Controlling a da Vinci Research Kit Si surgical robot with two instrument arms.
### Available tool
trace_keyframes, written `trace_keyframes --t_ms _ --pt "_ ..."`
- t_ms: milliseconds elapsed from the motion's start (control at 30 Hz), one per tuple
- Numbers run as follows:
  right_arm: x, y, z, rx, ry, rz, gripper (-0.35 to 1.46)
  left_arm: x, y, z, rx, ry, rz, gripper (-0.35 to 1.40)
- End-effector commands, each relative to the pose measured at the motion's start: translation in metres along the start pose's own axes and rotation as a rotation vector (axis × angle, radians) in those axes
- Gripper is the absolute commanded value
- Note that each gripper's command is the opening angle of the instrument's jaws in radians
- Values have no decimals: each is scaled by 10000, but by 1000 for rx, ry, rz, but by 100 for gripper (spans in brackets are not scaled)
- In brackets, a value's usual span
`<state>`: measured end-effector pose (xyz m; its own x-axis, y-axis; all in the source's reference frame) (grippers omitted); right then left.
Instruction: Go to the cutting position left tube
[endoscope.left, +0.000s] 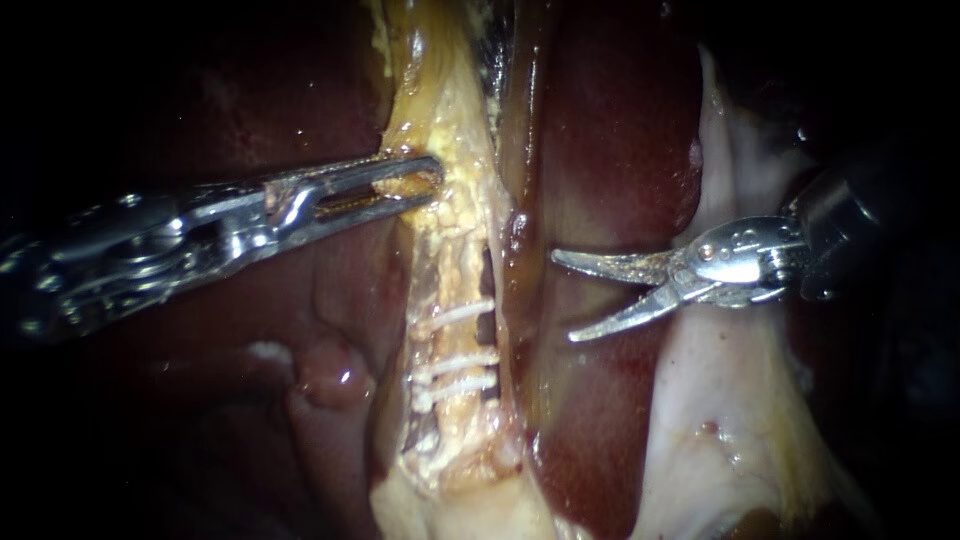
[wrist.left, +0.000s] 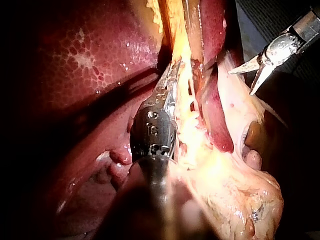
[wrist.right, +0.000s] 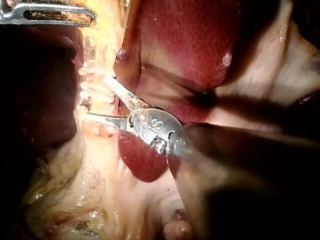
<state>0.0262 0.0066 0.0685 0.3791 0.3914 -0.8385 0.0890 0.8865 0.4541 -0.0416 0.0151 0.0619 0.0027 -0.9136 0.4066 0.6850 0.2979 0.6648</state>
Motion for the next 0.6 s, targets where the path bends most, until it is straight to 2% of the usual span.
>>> trace_keyframes --t_ms 33,167,300,367,467,600 --pt "0 0 0 1 0 0 143 0 0 0 2 1 0 -35" --pt "0 0 1 0 -3 -1 143 -2 1 -3 5 3 0 -35" --pt "-3 -3 5 28 -10 -6 143 -17 5 -18 7 13 -4 -35" --pt "-8 -7 10 56 -21 6 143 -28 8 -30 3 0 -9 -35" --pt "-17 -14 23 101 -47 72 143 -40 10 -47 1 -18 -17 -35" --pt "-26 -20 40 143 -63 113 143 -48 8 -63 -3 -31 -28 -35"
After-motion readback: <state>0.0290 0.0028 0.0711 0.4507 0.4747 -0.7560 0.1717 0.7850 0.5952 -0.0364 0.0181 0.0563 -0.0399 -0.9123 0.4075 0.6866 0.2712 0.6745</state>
